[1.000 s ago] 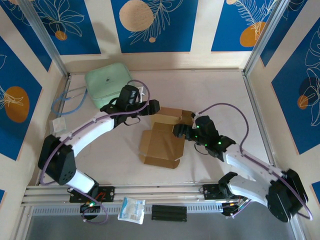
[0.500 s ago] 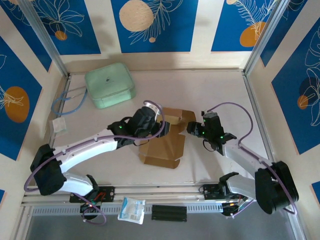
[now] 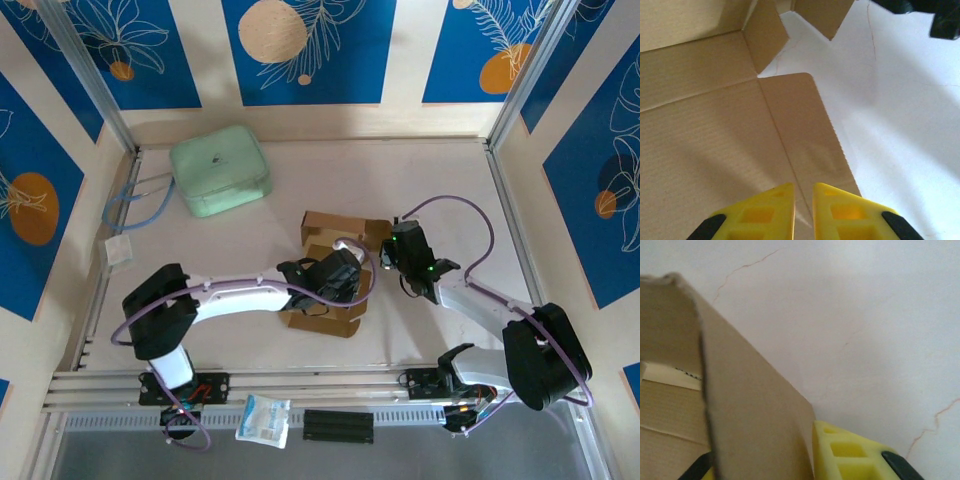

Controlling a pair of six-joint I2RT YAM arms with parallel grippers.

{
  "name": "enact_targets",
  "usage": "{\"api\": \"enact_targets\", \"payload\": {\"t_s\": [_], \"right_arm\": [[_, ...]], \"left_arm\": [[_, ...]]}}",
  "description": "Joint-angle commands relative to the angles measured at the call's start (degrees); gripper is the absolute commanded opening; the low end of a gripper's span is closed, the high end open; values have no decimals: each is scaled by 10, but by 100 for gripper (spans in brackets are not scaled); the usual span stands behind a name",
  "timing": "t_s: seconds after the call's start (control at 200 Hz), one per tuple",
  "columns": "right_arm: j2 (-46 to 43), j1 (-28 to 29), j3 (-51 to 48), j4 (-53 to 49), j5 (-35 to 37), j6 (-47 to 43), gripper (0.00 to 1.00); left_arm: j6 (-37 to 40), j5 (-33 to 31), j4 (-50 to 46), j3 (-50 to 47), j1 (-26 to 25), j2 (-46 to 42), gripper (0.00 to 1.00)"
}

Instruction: Fold the paper box

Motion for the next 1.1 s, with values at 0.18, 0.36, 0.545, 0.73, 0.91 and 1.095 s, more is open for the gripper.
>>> {"api": "enact_targets", "payload": {"t_s": [0.18, 0.36, 0.545, 0.73, 0.91, 1.095], "right_arm": [[-16, 3, 9, -32, 54, 4, 10], [-24, 3, 12, -51, 67, 6, 9], [-21, -4, 15, -56, 64, 9, 10], [0, -17, 56, -122, 27, 71, 7], [28, -17, 113, -220, -15, 146, 5], [38, -8, 131, -256, -62, 218, 5]], "left_arm": [[-7, 15, 12, 69, 6, 74, 13], [-18, 12, 5, 82, 11, 108, 11], [-34, 72, 45, 70, 22, 145, 7], [-44, 108, 66, 68, 32, 184, 3], [-61, 125, 95, 54, 43, 199, 2], [-62, 133, 106, 53, 46, 200, 1]]}}
